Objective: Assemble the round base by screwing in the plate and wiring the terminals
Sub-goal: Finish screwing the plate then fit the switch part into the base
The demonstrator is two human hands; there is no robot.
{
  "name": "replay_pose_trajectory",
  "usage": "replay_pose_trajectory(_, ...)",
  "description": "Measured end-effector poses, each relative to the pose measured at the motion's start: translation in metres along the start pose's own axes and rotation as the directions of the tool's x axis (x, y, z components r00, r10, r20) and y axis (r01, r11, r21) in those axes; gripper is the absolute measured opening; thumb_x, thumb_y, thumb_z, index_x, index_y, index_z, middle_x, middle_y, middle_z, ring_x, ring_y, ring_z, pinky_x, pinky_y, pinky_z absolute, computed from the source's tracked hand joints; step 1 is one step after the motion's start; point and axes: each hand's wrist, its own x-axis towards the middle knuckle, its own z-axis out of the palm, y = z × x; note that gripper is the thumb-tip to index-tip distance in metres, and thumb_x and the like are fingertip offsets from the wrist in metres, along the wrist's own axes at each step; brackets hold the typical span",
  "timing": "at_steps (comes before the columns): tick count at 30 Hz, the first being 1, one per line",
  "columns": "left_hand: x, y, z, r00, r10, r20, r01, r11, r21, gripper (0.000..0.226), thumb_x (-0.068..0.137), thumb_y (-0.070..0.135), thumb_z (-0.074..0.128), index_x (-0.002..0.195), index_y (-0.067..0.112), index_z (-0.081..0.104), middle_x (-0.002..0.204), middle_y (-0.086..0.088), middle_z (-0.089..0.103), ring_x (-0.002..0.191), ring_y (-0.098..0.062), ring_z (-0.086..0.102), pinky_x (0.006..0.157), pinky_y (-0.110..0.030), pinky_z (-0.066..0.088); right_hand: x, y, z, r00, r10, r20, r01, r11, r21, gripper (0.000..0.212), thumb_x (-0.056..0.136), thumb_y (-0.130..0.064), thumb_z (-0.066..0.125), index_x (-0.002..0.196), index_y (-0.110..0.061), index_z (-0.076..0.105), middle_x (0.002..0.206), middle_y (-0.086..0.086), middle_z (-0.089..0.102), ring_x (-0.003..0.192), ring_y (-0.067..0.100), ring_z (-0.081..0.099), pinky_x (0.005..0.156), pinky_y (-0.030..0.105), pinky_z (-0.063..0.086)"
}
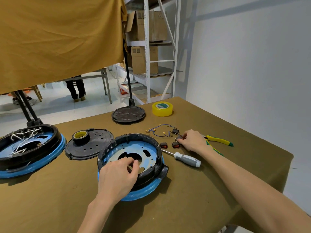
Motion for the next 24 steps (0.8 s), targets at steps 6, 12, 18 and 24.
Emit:
replay_pose_trajectory(6,0.001,0.001,0.001,1.000,-0.002,0.000,0.002,1.000,0.000,0.047,0.096,0.054,0.034,0.076,0.033,0.071,0.060,0.015,0.062,0.055,-0.002,0.057,0.046,-0.021,0.046,0.004,0.003,-0.003,0.993,-0.105,0.057,0.096,0.984,0.152,0.018,0.085,-0.016,0.074,0.101,-0.025,0.074,0.112,0.003,0.072,0.088,0.015,0.066,0.075,0.033,0.057)
replay_pose_trajectory(12,0.000,0.000,0.001,1.000,0.002,-0.001,-0.002,1.000,-0.008,0.046,0.096,0.052,0.036,0.076,0.032,0.072,0.060,0.015,0.062,0.054,-0.002,0.056,0.046,-0.017,0.041,-0.010,0.004,0.004,0.978,-0.200,-0.054,0.200,0.980,-0.004,0.015,0.087,-0.029,0.076,0.098,-0.029,0.065,0.108,-0.001,0.071,0.088,0.018,0.064,0.071,0.033,0.052)
replay_pose_trajectory(18,0.000,0.000,0.002,1.000,-0.006,0.010,0.006,1.000,-0.013,0.047,0.097,0.052,0.035,0.076,0.031,0.072,0.060,0.013,0.062,0.053,-0.002,0.056,0.045,-0.023,0.046,-0.029,-0.002,-0.003,0.989,-0.142,-0.053,0.150,0.967,0.208,0.018,0.090,-0.027,0.067,0.107,-0.024,0.061,0.103,-0.001,0.065,0.076,0.016,0.062,0.062,0.035,0.050)
replay_pose_trajectory(24,-0.001,0.007,0.000,0.999,-0.053,0.000,0.053,0.997,-0.060,0.049,0.104,0.048,0.042,0.072,0.024,0.071,0.058,0.009,0.061,0.053,-0.009,0.056,0.047,-0.033,0.049,-0.077,-0.053,-0.010,0.980,-0.162,0.115,0.049,0.759,0.649,0.023,0.103,-0.016,0.049,0.104,-0.017,0.072,0.099,-0.001,0.068,0.076,0.004,0.058,0.069,0.019,0.045)
